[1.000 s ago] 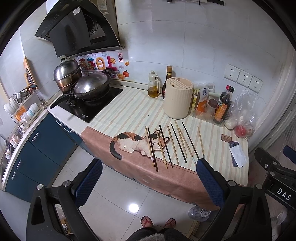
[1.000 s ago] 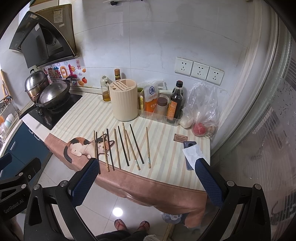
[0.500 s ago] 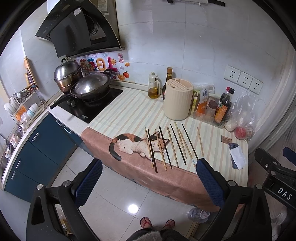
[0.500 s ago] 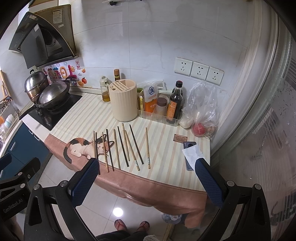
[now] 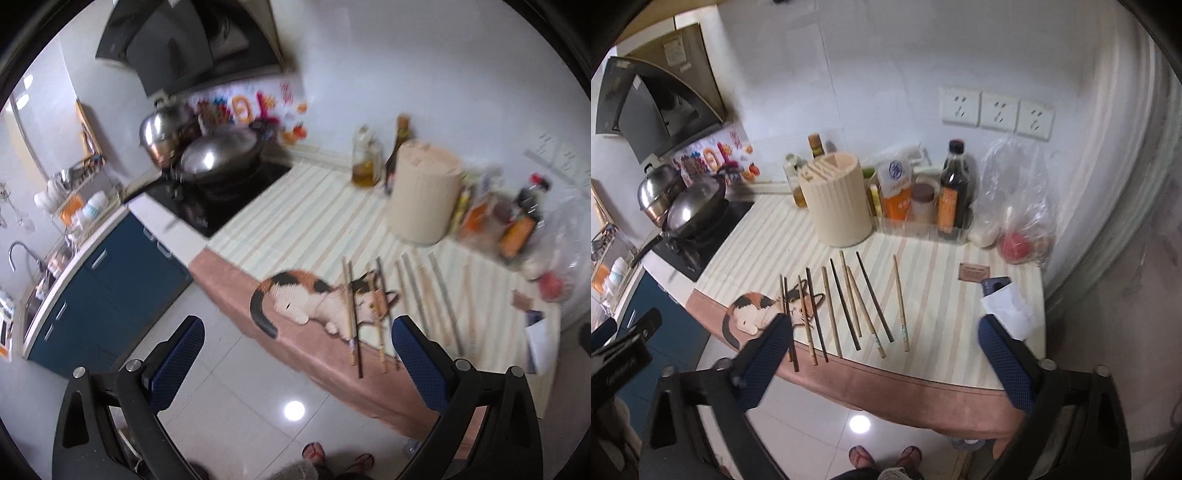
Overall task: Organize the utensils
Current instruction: 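Grasp a light wooden chopstick with the left tool while the right tool grasps a dark chopstick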
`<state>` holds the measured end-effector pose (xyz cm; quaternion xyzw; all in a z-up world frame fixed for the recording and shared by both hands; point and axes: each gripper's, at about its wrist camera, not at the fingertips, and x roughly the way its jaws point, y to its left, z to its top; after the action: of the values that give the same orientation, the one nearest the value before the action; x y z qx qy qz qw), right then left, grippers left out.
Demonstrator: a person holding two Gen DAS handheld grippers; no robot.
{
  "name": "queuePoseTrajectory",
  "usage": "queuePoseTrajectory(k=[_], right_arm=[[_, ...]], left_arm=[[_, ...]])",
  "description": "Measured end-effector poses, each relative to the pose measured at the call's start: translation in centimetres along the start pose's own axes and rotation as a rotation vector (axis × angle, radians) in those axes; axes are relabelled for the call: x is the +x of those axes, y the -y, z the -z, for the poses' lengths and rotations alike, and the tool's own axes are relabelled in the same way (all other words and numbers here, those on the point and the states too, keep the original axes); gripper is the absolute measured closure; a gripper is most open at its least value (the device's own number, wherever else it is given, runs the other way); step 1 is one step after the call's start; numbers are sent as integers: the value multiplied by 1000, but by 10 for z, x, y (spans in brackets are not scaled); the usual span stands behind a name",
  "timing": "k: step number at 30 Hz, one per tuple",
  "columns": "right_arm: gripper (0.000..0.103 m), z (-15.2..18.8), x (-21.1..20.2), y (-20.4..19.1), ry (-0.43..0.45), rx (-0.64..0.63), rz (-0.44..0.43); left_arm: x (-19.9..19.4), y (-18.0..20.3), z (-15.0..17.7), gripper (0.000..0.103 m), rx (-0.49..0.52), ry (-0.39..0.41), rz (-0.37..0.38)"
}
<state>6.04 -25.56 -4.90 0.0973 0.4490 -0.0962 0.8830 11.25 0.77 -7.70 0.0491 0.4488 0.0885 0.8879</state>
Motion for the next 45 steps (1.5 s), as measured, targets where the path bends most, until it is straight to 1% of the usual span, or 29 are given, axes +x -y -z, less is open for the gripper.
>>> queuePoseTrajectory(k=[1,2,4,5,6,7,8,9,11,12,15,16,18,19,20,23,25,26,27,28,29,31,35,38,41,42,43,44,45], right_arm=[[22,0,16,1,-23,-4,-4],[25,1,27,2,-39,-2,-13],[40,1,55,6,-85,10,-35],[42,2,71,7,-114,20,-49],[48,2,81,9,-135,29,-64],[51,2,96,8,-162,33,-81],[52,3,109,7,-188,30,-89],[52,4,122,5,-211,28,-88],[52,5,148,1,-251,23,-83],[52,5,160,0,-272,24,-79],[52,3,196,-5,-327,36,-60],[52,2,211,-8,-351,43,-43],[52,-1,234,-11,-386,54,-27],[52,-2,241,-12,-399,58,-16],[52,-5,254,-14,-415,62,2],[52,-12,275,-20,-435,66,29],[52,-15,288,-23,-413,82,51],[52,-16,294,-24,-419,88,56],[52,-17,298,-24,-413,98,59],[52,-18,304,-24,-420,107,58],[52,-19,309,-24,-426,112,59],[52,-21,318,-24,-439,119,58],[52,-28,343,-23,-470,105,46],[52,-33,370,-30,-503,57,31],[52,-36,396,-39,-543,-1,30],[52,-36,403,-43,-558,-21,32],[54,-36,410,-48,-571,-43,36],[57,-36,413,-50,-577,-57,43],[64,-37,413,-55,-566,-82,54]], left_arm=[[21,2,2,0,0,-45,-2],[32,1,2,0,-4,-70,0],[71,3,6,1,-14,-161,14],[88,4,7,1,-19,-201,29],[103,4,8,1,-25,-234,43],[117,6,9,3,-28,-262,50],[132,9,9,6,-27,-290,59],[153,13,9,8,-29,-332,87],[180,17,8,20,-28,-378,106],[200,21,5,22,-27,-403,129],[244,29,0,31,-15,-454,160],[256,32,-2,40,-10,-468,168],[281,37,-7,51,0,-507,194],[290,40,-9,59,5,-519,206],[301,45,-11,65,17,-530,218],[318,54,-14,74,53,-544,221],[324,62,-15,82,87,-544,215],[326,65,-15,87,100,-546,213],[327,69,-16,88,110,-539,212],[327,70,-16,96,117,-527,208],[326,72,-15,99,130,-521,208],[326,73,-14,100,143,-519,210],[325,68,-10,102,184,-505,145],[326,56,-12,102,180,-510,104],[324,39,-14,102,143,-521,86],[323,34,-15,102,129,-527,94],[322,31,-17,101,106,-540,122],[325,29,-20,100,84,-552,148],[321,26,-20,99,44,-564,194]])
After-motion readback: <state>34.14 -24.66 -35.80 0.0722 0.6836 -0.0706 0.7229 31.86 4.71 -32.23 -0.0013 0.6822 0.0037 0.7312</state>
